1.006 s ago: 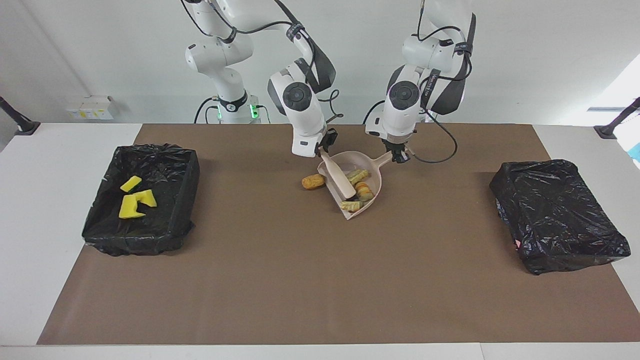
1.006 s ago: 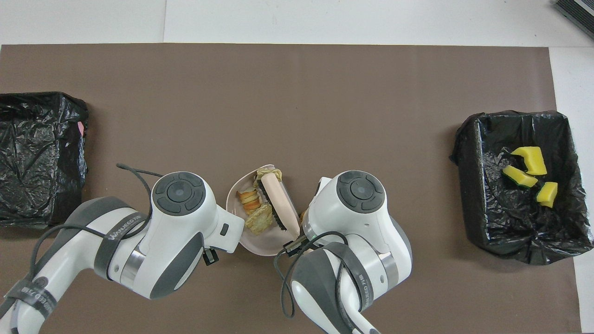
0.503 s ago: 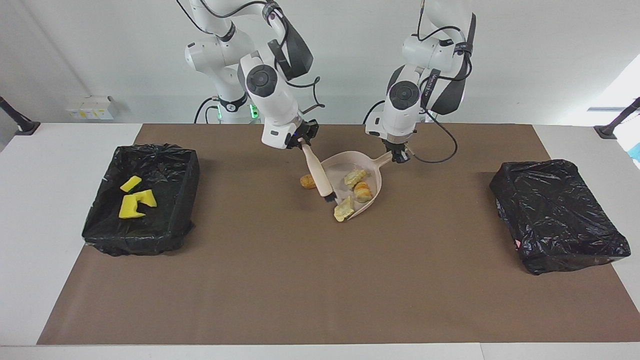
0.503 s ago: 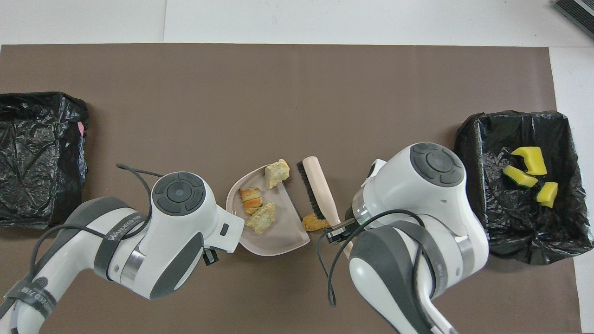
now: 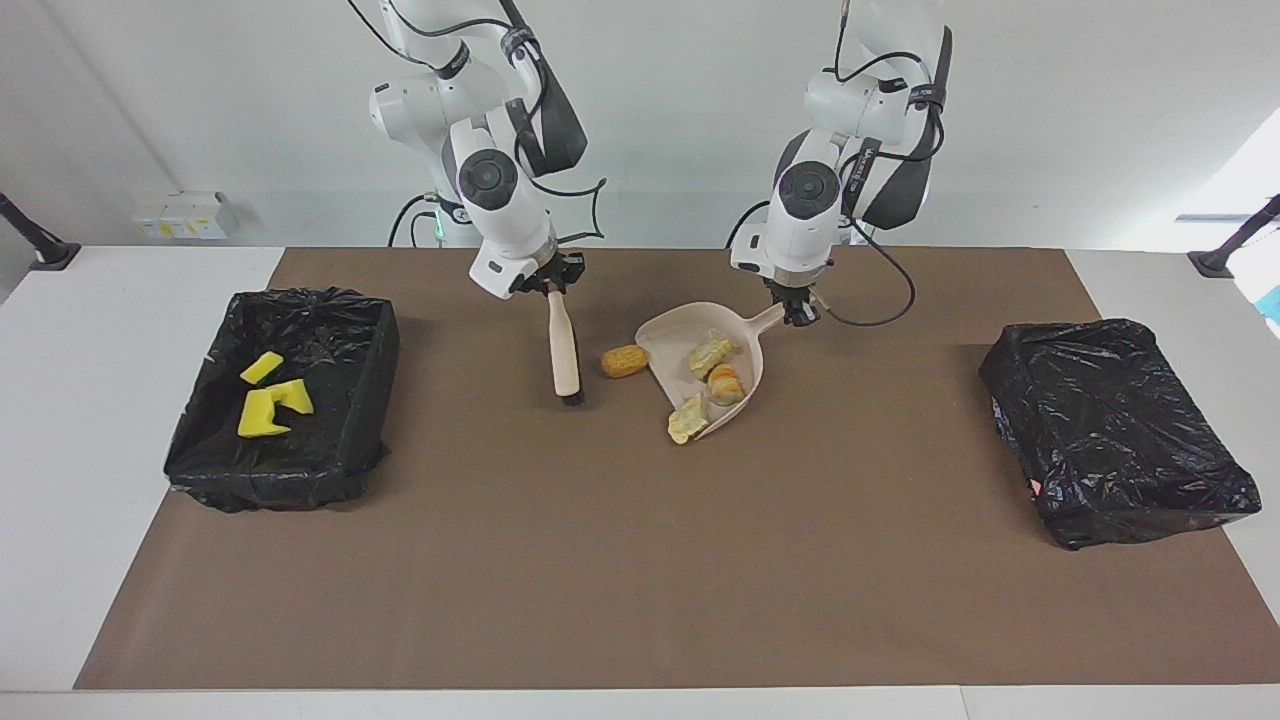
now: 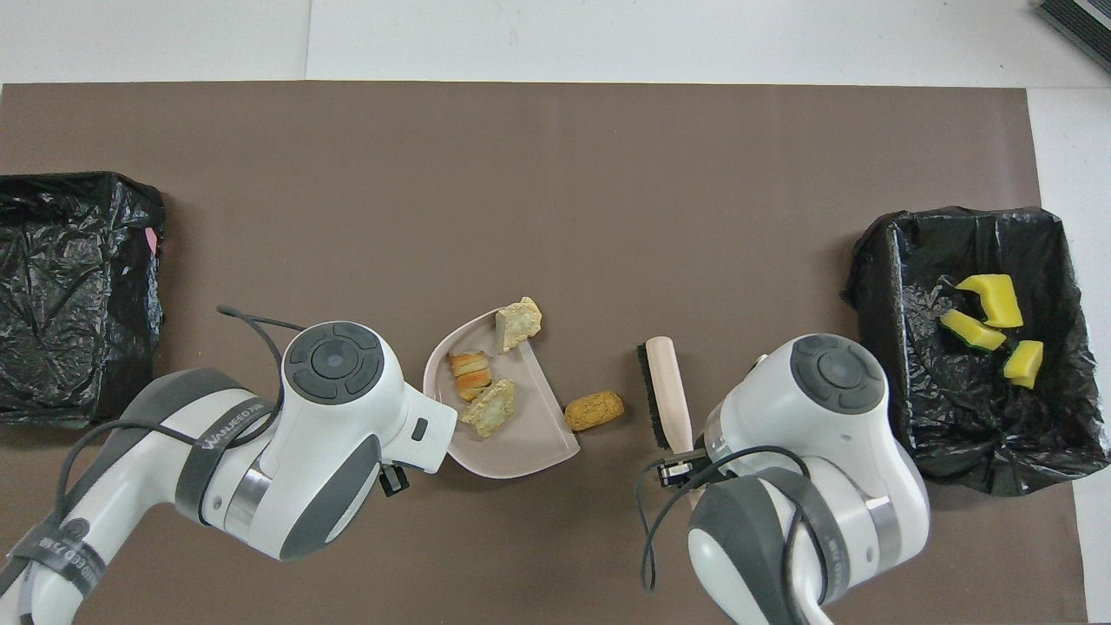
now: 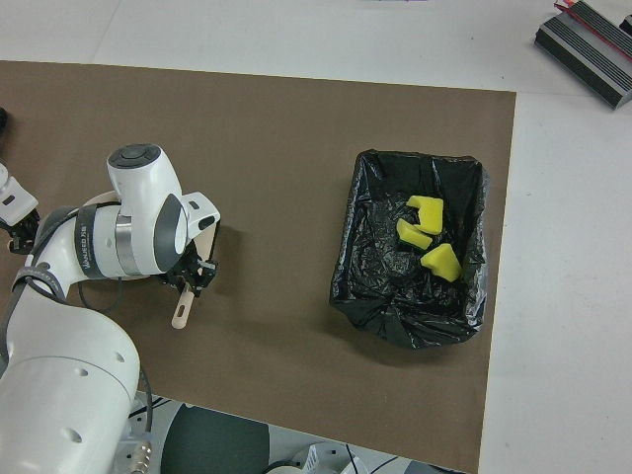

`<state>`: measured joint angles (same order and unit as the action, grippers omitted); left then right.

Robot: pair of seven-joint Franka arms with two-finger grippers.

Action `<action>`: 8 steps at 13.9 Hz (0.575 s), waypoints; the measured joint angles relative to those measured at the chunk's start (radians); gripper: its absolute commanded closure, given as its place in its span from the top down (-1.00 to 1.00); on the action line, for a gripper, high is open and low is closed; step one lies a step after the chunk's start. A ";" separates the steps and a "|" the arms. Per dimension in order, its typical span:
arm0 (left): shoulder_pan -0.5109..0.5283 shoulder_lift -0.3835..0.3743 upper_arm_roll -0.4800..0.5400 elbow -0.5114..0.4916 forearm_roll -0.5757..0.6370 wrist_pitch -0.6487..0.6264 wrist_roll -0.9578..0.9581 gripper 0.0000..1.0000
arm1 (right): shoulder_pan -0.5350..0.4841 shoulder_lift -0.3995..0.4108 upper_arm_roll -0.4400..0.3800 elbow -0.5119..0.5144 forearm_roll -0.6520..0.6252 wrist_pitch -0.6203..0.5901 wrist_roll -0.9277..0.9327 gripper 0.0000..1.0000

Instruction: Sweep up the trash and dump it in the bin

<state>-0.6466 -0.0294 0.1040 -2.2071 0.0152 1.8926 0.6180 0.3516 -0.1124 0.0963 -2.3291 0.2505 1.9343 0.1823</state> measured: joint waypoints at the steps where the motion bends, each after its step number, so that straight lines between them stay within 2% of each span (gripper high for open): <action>1: 0.000 0.000 0.000 0.000 0.000 0.000 0.000 -1.00 | 0.035 0.001 0.002 -0.022 0.000 0.036 0.014 -1.00; 4: 0.000 0.000 0.001 0.000 0.002 0.002 0.000 -1.00 | 0.122 0.040 0.009 -0.034 0.039 0.134 0.038 -1.00; 6: 0.000 0.000 0.002 -0.001 0.003 0.002 0.000 -1.00 | 0.145 0.065 0.009 0.000 0.151 0.156 0.023 -1.00; 8: 0.000 0.000 0.001 -0.001 0.003 0.003 0.001 -1.00 | 0.158 0.094 0.010 0.055 0.211 0.156 0.005 -1.00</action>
<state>-0.6466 -0.0295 0.1047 -2.2082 0.0179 1.8959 0.6190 0.5098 -0.0183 0.1065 -2.2744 0.4610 2.0901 0.1870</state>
